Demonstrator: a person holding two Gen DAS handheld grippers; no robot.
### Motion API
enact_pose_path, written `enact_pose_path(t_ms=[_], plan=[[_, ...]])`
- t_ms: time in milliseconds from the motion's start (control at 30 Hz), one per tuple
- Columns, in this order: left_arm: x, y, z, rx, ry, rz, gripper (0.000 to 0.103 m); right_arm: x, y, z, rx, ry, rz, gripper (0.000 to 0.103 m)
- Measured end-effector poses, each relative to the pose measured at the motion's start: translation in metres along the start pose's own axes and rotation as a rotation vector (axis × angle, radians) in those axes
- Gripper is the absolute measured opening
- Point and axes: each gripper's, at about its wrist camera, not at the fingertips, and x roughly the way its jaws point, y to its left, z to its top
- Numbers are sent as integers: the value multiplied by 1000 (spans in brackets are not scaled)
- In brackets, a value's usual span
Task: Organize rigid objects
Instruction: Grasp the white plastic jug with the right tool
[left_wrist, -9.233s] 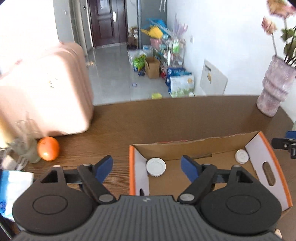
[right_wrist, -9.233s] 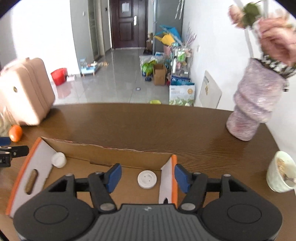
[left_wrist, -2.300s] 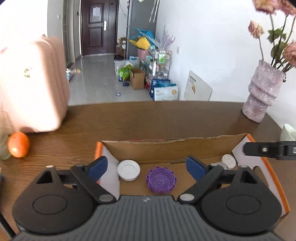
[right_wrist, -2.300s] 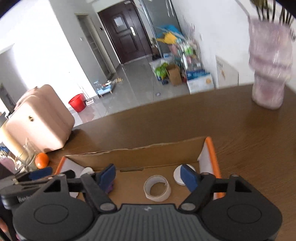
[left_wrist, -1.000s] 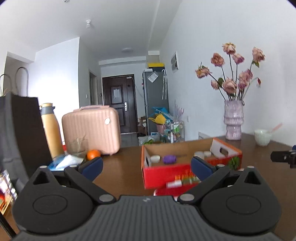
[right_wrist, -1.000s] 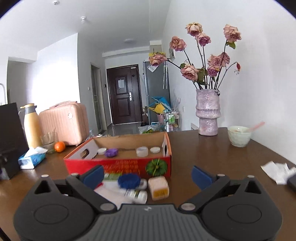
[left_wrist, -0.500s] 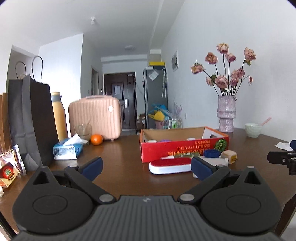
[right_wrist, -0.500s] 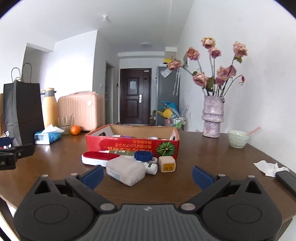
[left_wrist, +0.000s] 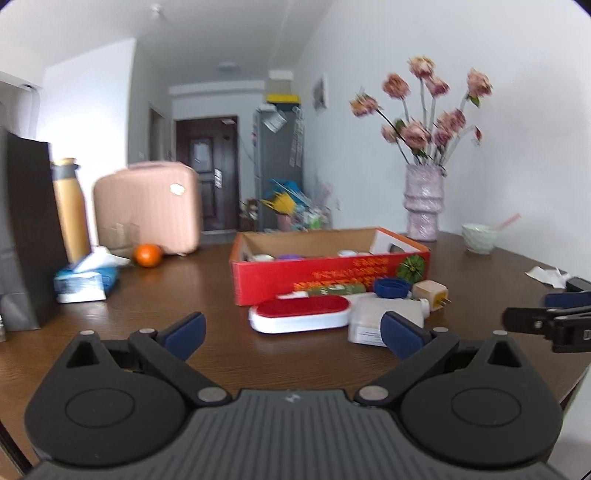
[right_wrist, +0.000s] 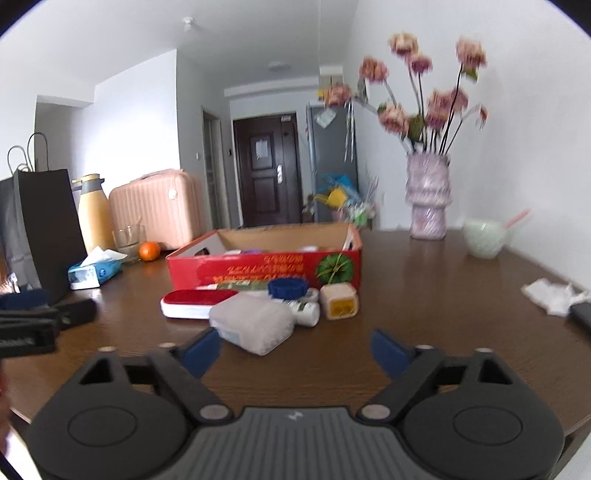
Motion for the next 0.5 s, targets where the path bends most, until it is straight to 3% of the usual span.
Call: enact_pose_path(t_ms=[133, 200, 300, 500], plan=[[47, 2, 14, -60, 54, -102, 73, 35, -7, 11, 78, 81, 25, 61], [80, 4, 21, -109, 115, -123, 68, 53, -10, 16, 126, 100, 50, 56], [116, 2, 26, -126, 163, -137, 53, 82, -11, 23, 178, 143, 85, 51], [160, 0, 21, -216, 277, -248, 46, 124, -12, 24, 261, 210, 119, 38]])
